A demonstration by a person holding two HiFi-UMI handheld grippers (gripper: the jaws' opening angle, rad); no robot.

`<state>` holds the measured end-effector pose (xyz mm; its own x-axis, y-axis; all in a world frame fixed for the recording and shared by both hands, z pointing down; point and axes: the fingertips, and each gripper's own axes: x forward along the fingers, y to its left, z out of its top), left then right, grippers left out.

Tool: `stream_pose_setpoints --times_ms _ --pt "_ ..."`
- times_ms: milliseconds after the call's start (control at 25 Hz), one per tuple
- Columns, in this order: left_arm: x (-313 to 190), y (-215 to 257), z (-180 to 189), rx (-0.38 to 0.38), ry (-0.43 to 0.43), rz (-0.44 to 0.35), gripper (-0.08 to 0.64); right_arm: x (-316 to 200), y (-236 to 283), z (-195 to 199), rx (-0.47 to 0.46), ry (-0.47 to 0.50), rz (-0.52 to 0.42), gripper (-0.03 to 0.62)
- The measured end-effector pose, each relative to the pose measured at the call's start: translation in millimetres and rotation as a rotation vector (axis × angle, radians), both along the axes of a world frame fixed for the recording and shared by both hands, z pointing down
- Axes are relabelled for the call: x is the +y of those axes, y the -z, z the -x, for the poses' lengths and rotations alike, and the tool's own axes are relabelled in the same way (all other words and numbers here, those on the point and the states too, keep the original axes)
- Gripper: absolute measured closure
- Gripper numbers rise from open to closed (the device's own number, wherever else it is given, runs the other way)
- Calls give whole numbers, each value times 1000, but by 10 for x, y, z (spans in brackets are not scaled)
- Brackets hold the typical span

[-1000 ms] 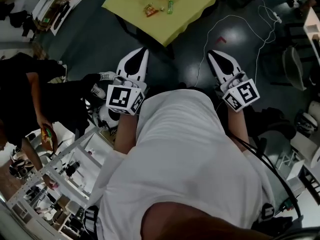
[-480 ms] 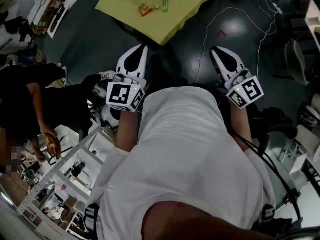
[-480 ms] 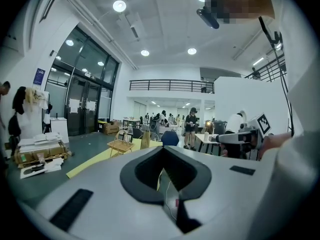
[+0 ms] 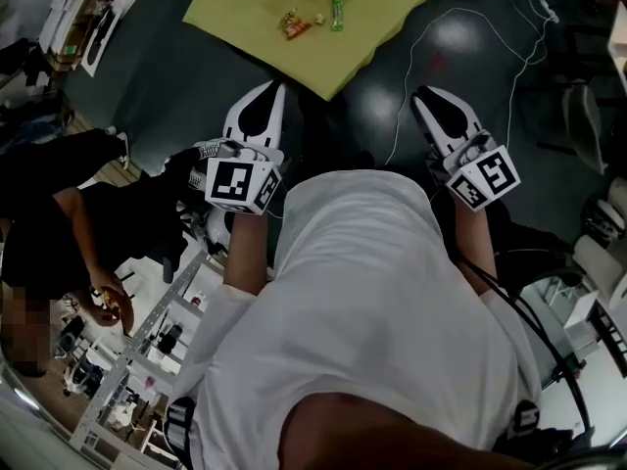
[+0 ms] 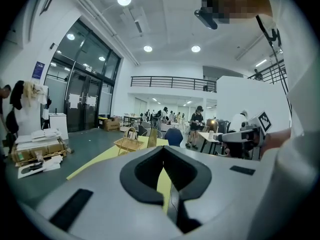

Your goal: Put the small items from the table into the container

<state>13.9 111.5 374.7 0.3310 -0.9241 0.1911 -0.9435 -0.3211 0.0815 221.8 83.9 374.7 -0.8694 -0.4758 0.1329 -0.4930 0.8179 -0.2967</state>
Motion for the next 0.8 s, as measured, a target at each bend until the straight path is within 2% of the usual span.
stream_pose_setpoints --times_ms 160,480,640,800 --pt "-529 -148 399 -18 -36 26 552 -512 -62 497 9 15 -9 534" --pt "-1204 -329 1032 -55 -139 40 552 -1107 -136 1272 37 -23 24 509" --pt "-1546 -541 1233 -21 -205 74 551 -1398 -253 1561 59 -47 60 509" --pt "-1777 -880 1353 -31 -257 117 551 -1535 -402 1734 86 -71 102 509"
